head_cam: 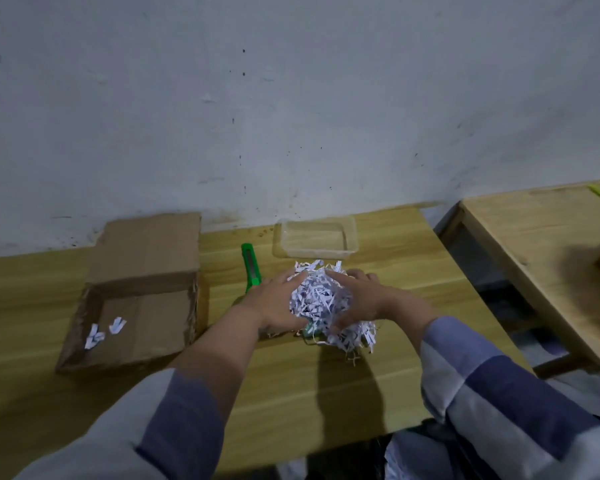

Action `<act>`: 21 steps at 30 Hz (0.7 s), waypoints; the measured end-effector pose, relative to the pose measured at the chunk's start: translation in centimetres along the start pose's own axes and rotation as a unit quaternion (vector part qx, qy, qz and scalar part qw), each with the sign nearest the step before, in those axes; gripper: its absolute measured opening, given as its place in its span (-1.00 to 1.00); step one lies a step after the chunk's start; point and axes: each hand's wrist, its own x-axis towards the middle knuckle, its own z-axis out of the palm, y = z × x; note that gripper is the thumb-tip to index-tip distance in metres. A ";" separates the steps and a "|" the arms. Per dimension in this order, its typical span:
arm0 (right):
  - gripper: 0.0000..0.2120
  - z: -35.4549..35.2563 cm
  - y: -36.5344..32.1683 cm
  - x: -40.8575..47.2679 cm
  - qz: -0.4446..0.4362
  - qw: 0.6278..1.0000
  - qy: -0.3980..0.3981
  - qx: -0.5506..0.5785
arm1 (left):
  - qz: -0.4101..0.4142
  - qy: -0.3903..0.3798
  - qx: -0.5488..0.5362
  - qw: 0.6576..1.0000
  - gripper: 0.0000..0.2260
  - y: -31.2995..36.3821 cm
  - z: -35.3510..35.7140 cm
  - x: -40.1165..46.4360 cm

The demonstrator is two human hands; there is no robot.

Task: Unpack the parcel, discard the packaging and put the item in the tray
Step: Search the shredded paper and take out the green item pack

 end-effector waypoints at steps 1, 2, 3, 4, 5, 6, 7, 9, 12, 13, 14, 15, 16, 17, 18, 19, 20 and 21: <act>0.01 -0.5 -0.7 -0.2 -0.005 1.000 -0.005 -0.006 | -0.001 0.005 -0.003 1.000 -0.15 -0.1 -0.4 -0.4; -0.02 -0.8 -1.4 -0.3 -0.013 1.000 0.000 -0.010 | -0.003 0.012 -0.006 1.000 -0.17 -0.3 -0.7 -0.8; -0.05 -1.1 -2.1 -0.3 -0.023 1.000 0.012 -0.016 | -0.006 0.021 -0.010 1.000 -0.19 -0.5 -1.0 -1.3; -0.08 -1.1 -3.0 -0.2 -0.034 0.999 0.027 -0.025 | -0.013 0.031 -0.016 0.999 -0.23 -0.8 -1.3 -1.8; -0.13 -1.0 -3.9 0.1 -0.045 0.997 0.044 -0.034 | -0.020 0.043 -0.024 0.999 -0.28 -1.3 -1.6 -2.4; -0.18 -0.9 -5.0 0.4 -0.056 0.996 0.061 -0.043 | -0.028 0.052 -0.028 0.998 -0.34 -1.8 -1.9 -2.9; -0.23 -0.6 -6.1 0.8 -0.067 0.994 0.074 -0.047 | -0.037 0.060 -0.026 0.997 -0.38 -2.4 -2.2 -3.6; -0.30 0.2 -8.7 1.4 -0.096 0.990 0.089 -0.050 | -0.062 0.074 -0.028 0.995 -0.43 -4.1 -2.7 -5.0; -0.37 1.4 -12.7 2.3 -0.140 0.984 0.090 -0.055 | -0.102 0.103 -0.047 0.988 -0.48 -7.1 -3.3 -7.7; -0.38 1.6 -13.8 2.4 -0.152 0.983 0.088 -0.054 | -0.109 0.110 -0.049 0.987 -0.49 -7.8 -3.6 -8.6; -0.40 1.7 -14.8 2.4 -0.166 0.981 0.084 -0.053 | -0.120 0.114 -0.051 0.985 -0.50 -8.5 -3.8 -9.5; -0.42 1.9 -16.1 2.6 -0.181 0.979 0.077 -0.048 | -0.128 0.122 -0.053 0.983 -0.51 -9.5 -4.1 -10.4; -0.44 2.2 -17.6 2.8 -0.197 0.977 0.072 -0.040 | -0.140 0.125 -0.056 0.981 -0.53 -10.6 -4.4 -11.5; -0.46 2.7 -19.4 3.2 -0.209 0.975 0.068 -0.032 | -0.149 0.133 -0.058 0.978 -0.53 -12.1 -4.6 -12.6; -0.49 3.0 -20.6 3.4 -0.220 0.973 0.069 -0.024 | -0.159 0.138 -0.053 0.976 -0.53 -13.3 -4.9 -13.4; -0.50 3.5 -21.7 3.6 -0.225 0.972 0.070 -0.019 | -0.164 0.144 -0.046 0.975 -0.51 -14.2 -5.0 -14.0; -0.52 4.1 -23.1 4.0 -0.231 0.970 0.072 -0.016 | -0.171 0.149 -0.044 0.973 -0.48 -15.6 -5.0 -15.0; -0.54 4.6 -24.4 4.4 -0.232 0.970 0.073 -0.013 | -0.175 0.152 -0.049 0.971 -0.43 -17.0 -5.0 -15.8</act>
